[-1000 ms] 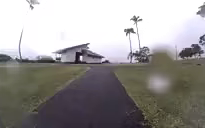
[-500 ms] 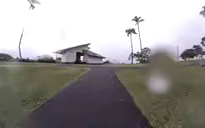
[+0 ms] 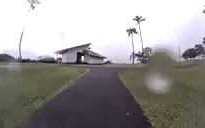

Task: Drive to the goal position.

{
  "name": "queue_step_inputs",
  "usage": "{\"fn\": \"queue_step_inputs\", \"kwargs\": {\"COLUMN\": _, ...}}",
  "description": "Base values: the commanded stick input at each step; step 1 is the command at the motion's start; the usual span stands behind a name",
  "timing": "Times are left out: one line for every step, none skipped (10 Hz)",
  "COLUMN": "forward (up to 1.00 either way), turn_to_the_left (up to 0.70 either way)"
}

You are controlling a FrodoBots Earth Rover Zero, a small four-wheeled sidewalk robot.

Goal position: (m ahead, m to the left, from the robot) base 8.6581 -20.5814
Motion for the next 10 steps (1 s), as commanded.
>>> {"fn": "queue_step_inputs", "kwargs": {"forward": 0.85, "turn_to_the_left": 0.00}}
{"fn": "queue_step_inputs", "kwargs": {"forward": 0.85, "turn_to_the_left": 0.00}}
{"fn": "queue_step_inputs", "kwargs": {"forward": 0.85, "turn_to_the_left": 0.00}}
{"fn": "queue_step_inputs", "kwargs": {"forward": 0.85, "turn_to_the_left": 0.00}}
{"fn": "queue_step_inputs", "kwargs": {"forward": 0.85, "turn_to_the_left": 0.00}}
{"fn": "queue_step_inputs", "kwargs": {"forward": 0.85, "turn_to_the_left": 0.00}}
{"fn": "queue_step_inputs", "kwargs": {"forward": 0.85, "turn_to_the_left": 0.00}}
{"fn": "queue_step_inputs", "kwargs": {"forward": 0.85, "turn_to_the_left": 0.00}}
{"fn": "queue_step_inputs", "kwargs": {"forward": 0.85, "turn_to_the_left": 0.00}}
{"fn": "queue_step_inputs", "kwargs": {"forward": 0.85, "turn_to_the_left": 0.00}}
